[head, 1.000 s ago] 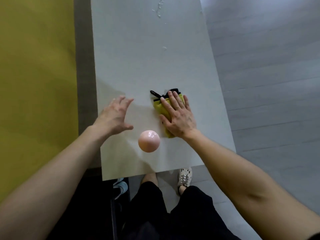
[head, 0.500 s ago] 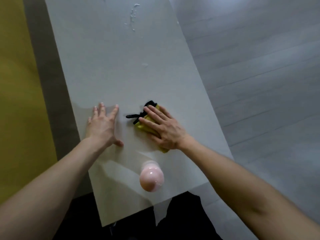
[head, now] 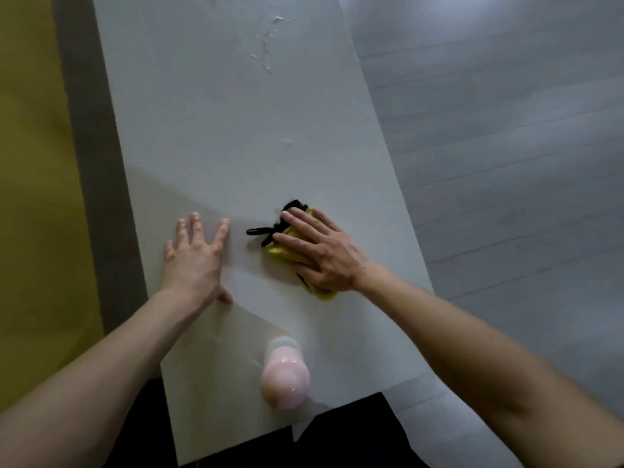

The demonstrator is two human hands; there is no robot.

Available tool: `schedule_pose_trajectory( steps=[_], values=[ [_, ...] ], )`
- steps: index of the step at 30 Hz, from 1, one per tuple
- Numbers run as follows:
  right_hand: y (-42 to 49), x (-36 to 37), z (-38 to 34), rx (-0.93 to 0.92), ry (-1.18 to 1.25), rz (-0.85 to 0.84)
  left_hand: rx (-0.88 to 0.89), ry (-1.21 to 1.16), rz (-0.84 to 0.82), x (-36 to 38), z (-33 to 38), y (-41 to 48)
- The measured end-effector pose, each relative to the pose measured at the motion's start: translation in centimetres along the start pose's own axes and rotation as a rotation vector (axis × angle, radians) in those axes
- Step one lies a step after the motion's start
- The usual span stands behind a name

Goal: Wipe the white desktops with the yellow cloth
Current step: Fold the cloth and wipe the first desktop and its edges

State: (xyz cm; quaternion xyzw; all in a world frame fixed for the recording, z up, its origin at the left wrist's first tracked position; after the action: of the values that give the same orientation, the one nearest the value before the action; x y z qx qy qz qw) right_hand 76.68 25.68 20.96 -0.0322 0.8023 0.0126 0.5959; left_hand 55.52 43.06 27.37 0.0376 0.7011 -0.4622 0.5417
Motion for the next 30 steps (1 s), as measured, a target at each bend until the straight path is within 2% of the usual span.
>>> schedule_pose_trajectory(
  steps=[1, 2, 4, 6, 8, 10, 13, 15, 16, 17, 18, 21, 23, 24, 25, 26, 28, 30],
  values=[
    [0.4, -0.5, 2.4, 0.015, -0.008, -0.003, -0.009, 0.001, -0.002, 0.0, 0.1, 0.1],
    [1.0, -1.2, 5.5, 0.124, -0.035, 0.013, -0.013, 0.002, -0.001, 0.1, 0.1, 0.2],
    [3.0, -2.9, 11.8, 0.513, -0.056, 0.118, -0.022, -0.006, -0.003, 0.4, 0.0, 0.5],
    [4.6, -4.4, 16.4, 0.851, -0.01, 0.149, -0.04, -0.029, 0.0, 0.6, -0.2, 0.6],
    [6.0, -4.4, 16.3, 0.947, 0.016, 0.154, -0.048, -0.026, 0.007, 0.7, -0.3, 0.8],
    [5.6, -3.5, 11.8, 0.771, -0.028, 0.153, -0.045, -0.023, 0.005, 0.8, -0.2, 0.8],
    [2.6, -1.0, 2.4, 0.187, -0.008, 0.023, -0.064, -0.025, -0.019, 0.5, 0.4, 0.8],
    [1.4, -0.8, 1.0, -0.157, 0.021, -0.084, -0.074, -0.042, -0.027, 0.5, 0.5, 0.8],
    [1.8, -1.0, 2.6, -0.227, 0.026, -0.109, -0.077, -0.049, -0.021, 0.5, 0.5, 0.8],
    [2.9, -1.5, 5.0, -0.198, 0.017, -0.097, -0.079, -0.055, -0.016, 0.6, 0.4, 0.9],
    [4.5, -2.2, 7.7, -0.086, -0.002, -0.056, -0.076, -0.055, -0.009, 0.8, 0.2, 1.0],
    [9.6, -4.5, 15.5, 0.421, -0.05, 0.058, -0.059, -0.089, 0.012, 1.4, -0.4, 1.1],
    [11.9, -5.0, 16.7, 0.61, -0.041, 0.087, -0.054, -0.123, 0.02, 1.5, -0.7, 1.2],
    [12.5, -4.6, 15.7, 0.648, -0.034, 0.089, -0.048, -0.133, 0.029, 1.7, -0.8, 1.2],
    [12.8, -4.2, 13.6, 0.624, -0.041, 0.089, -0.041, -0.141, 0.038, 1.8, -0.9, 1.1],
    [12.5, -3.6, 10.7, 0.516, -0.048, 0.093, -0.036, -0.149, 0.051, 1.8, -1.0, 1.0],
    [10.9, -1.8, 4.2, 0.127, -0.033, 0.044, -0.026, -0.178, 0.067, 1.9, -1.2, 0.8],
    [9.4, -0.9, -0.1, -0.309, -0.031, -0.108, -0.024, -0.263, 0.099, 2.3, -1.9, 0.3]
  ],
)
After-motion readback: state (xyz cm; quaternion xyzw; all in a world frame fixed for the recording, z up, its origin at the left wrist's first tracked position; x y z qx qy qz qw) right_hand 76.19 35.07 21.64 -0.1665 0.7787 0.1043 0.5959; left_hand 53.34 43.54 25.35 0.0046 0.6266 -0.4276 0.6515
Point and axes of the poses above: each hand's wrist, its own y-axis towards the middle knuckle, its own x-axis out of the palm, z = x × y, the point moved 1 cm from there along y, towards the middle knuckle
